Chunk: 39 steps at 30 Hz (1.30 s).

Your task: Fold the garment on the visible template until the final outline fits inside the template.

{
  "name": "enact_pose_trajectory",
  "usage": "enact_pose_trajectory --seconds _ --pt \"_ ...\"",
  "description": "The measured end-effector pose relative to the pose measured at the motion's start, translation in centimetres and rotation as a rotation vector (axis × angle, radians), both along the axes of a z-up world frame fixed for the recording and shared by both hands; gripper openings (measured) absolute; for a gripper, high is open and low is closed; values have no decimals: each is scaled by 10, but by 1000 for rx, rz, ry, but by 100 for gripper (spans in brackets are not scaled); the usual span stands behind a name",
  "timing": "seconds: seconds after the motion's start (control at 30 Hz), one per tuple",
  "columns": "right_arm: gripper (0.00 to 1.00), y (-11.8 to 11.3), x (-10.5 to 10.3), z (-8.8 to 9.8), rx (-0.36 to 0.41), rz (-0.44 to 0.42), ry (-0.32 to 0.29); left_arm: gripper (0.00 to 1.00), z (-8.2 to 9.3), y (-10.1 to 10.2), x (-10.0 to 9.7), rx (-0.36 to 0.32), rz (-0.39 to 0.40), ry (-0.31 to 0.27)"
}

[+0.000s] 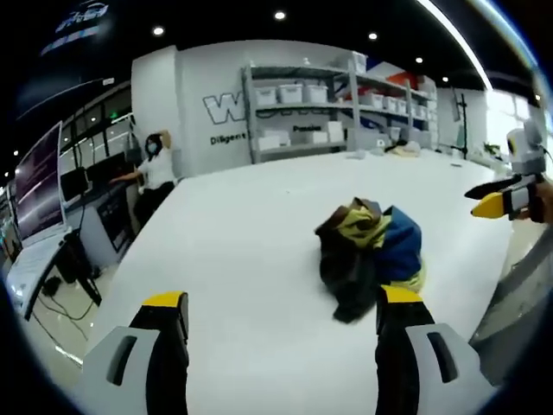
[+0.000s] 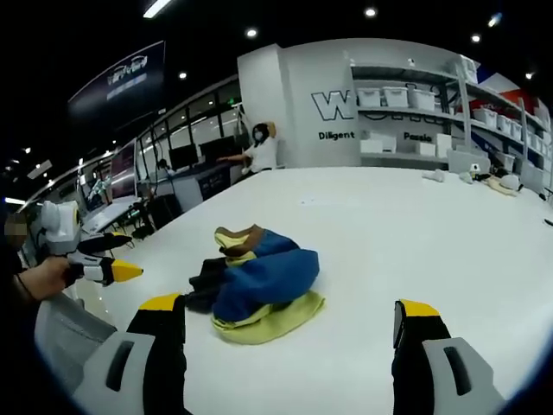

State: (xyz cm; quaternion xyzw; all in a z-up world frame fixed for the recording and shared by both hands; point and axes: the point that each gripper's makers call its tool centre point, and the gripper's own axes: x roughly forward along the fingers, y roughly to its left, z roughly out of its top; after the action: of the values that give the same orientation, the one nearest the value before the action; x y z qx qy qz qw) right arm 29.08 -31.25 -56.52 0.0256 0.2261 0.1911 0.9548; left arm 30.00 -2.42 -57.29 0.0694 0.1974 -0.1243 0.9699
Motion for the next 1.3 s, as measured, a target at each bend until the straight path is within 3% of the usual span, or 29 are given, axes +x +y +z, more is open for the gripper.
enact_pose_trajectory --seconds 0.53,0.67,1.1,1.3 --pt "99 1 -2 -4 -25 24 15 93 -5 -5 -2 -42 -8 32" --pt "99 3 -3 -3 -9 30 18 97 -13 -10 -3 -70 -23 70" --pt "99 9 -3 -8 -43 60 34 99 -9 -15 -4 -85 -54 53" --pt "99 19 -2 -8 -81 86 33 96 -10 -21 -9 -176 -65 93"
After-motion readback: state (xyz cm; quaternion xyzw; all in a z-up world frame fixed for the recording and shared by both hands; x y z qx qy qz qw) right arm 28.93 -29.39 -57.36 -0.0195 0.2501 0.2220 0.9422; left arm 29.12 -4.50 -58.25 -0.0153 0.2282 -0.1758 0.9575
